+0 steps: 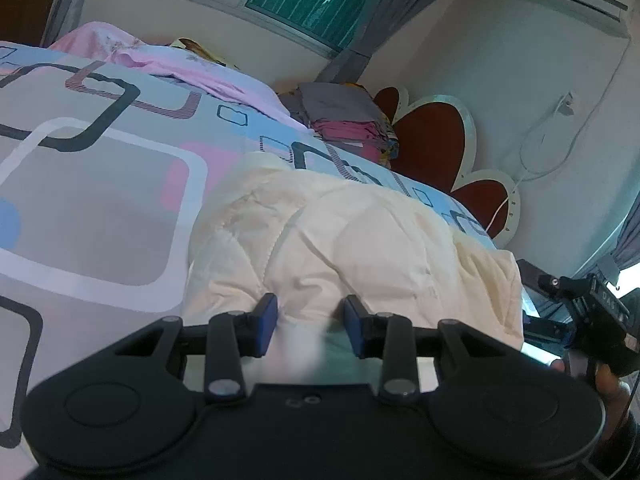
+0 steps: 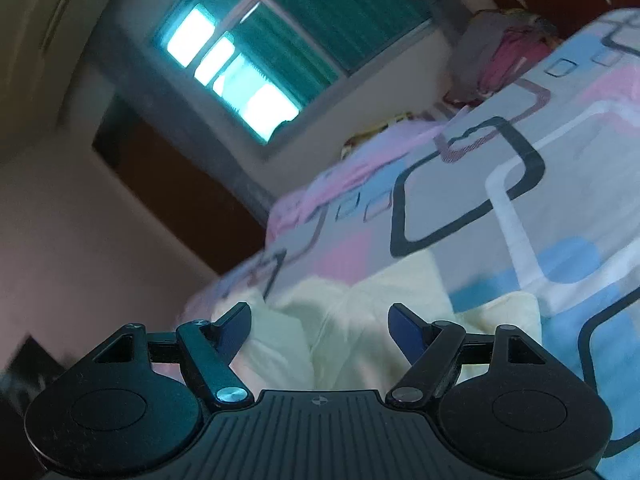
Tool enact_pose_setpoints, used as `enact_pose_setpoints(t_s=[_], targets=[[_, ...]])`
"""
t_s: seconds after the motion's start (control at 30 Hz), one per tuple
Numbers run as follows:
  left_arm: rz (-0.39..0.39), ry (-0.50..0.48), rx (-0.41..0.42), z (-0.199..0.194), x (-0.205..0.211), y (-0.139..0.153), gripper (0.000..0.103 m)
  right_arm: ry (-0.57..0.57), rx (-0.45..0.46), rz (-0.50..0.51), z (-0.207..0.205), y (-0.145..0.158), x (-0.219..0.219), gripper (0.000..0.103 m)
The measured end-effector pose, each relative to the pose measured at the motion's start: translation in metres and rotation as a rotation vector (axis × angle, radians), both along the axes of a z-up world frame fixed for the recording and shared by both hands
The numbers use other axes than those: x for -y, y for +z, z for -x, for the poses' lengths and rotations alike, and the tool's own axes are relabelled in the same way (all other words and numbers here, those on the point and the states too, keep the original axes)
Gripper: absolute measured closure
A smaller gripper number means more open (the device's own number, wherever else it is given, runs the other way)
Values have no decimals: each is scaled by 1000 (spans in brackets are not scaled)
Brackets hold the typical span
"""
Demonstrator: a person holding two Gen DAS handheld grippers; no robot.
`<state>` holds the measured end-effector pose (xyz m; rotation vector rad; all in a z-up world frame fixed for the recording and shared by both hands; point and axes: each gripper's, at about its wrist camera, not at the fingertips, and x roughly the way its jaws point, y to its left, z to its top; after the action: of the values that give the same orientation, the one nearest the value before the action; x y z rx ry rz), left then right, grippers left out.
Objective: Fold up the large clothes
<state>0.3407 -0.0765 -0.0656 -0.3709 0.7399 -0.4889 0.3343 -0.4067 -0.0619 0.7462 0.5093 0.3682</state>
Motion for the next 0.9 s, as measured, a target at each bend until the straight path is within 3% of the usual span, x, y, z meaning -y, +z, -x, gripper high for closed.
enact_pose_setpoints(t_s=[0.07, 0.23, 0.47, 0.53, 0.6, 0.73, 0.9], targets=[[-5, 5, 3, 1, 1, 1, 68, 29, 14, 5, 2, 3, -1, 27], [23, 49, 33, 12, -4, 6, 68, -22, 50, -9, 11, 13, 2, 27], [-7, 38, 25, 9, -1, 6, 68, 116, -5, 182, -11, 17, -35, 30], [-36, 22, 26, 6, 3, 8, 69, 164, -48, 249, -21, 12, -49, 73], [-74, 0, 46, 4, 9, 11, 69, 175, -48, 307, -20, 6, -57, 94], [-125, -61, 93, 0, 25, 19, 69, 113, -52, 305, -4, 1, -49, 96], [-226, -171, 137, -6, 69, 20, 69, 51, -133, 302, 3, -20, -36, 96]])
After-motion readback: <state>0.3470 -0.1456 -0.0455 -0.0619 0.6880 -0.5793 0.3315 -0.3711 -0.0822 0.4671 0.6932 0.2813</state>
